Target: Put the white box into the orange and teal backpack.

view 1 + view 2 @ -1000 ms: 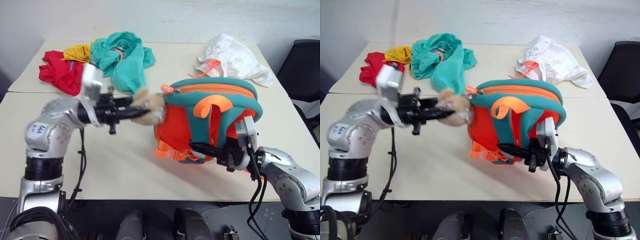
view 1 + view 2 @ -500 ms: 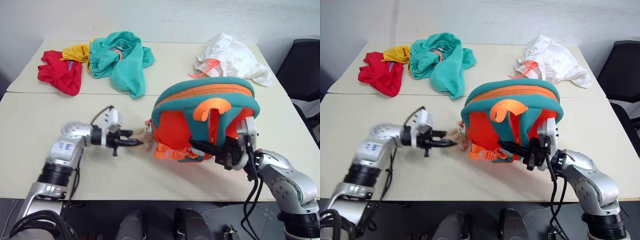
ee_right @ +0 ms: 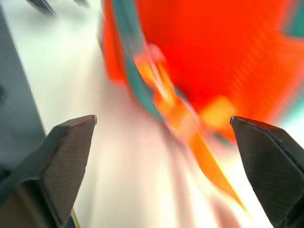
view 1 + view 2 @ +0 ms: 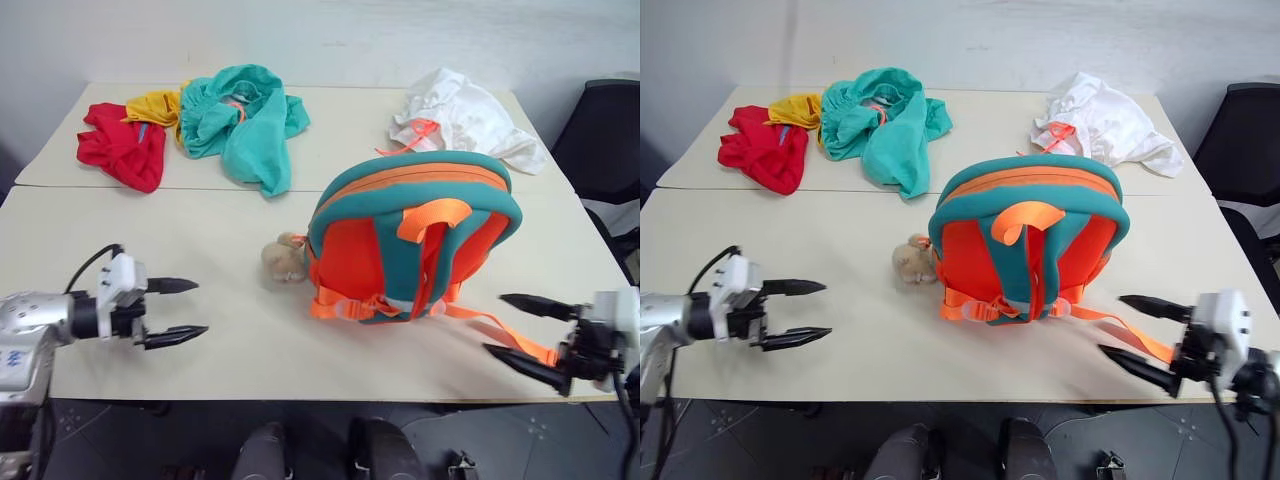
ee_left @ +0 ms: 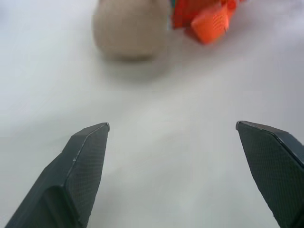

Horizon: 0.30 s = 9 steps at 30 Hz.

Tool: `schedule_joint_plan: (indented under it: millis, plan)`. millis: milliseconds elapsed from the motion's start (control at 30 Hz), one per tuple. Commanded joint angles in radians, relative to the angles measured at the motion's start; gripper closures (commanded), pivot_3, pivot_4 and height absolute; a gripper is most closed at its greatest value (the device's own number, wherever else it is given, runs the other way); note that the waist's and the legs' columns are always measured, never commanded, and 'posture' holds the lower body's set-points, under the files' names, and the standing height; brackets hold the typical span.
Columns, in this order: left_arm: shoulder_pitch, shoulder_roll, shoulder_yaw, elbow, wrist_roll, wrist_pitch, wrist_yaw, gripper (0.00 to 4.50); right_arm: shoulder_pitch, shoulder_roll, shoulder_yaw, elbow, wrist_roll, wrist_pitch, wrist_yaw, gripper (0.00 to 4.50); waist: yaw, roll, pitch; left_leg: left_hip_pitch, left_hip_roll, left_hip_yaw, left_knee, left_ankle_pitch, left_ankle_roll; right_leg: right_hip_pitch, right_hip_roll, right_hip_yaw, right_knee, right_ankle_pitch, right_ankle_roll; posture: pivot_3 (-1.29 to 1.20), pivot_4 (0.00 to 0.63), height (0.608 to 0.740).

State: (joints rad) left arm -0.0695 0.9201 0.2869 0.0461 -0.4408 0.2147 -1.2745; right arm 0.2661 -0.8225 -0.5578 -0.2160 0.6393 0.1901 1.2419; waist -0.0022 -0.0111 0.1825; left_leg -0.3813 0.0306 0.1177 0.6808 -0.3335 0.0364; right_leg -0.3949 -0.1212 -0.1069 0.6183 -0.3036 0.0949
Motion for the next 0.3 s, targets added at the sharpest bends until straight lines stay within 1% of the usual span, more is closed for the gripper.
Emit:
schedule_joint_plan:
  millis: [33, 167, 300]
  plan:
    - [0.062, -0.002, 0.096, -0.043, -0.035, -0.014, 0.022, 0.00, -0.064, -0.031, -0.039, 0.156, -0.063, -0.174, 0.072, 0.06, -0.001, 0.000, 0.000, 0.003, 0.000, 0.000, 0.000, -0.001, -0.001, 0.002, -0.002, 0.000, 0.000, 0.000, 0.000, 0.00, 0.150, 0.740]
    - [0.123, -0.025, 0.135, -0.089, -0.027, -0.027, 0.072, 0.00, -0.145, -0.037, 0.019, 0.330, -0.134, -0.329, 0.145, 0.06, -0.002, 0.001, 0.001, 0.007, 0.000, 0.000, -0.006, -0.002, -0.005, 0.002, -0.003, 0.000, 0.001, -0.002, -0.003, 0.00, 0.150, 0.740]
    - [0.160, -0.032, 0.141, -0.139, -0.026, -0.020, 0.093, 0.00, -0.196, -0.029, 0.032, 0.419, -0.143, -0.387, 0.150, 0.06, 0.001, 0.002, 0.001, 0.009, -0.001, 0.001, -0.013, 0.002, -0.006, 0.002, -0.003, 0.000, 0.000, -0.003, -0.005, 0.00, 0.150, 0.740]
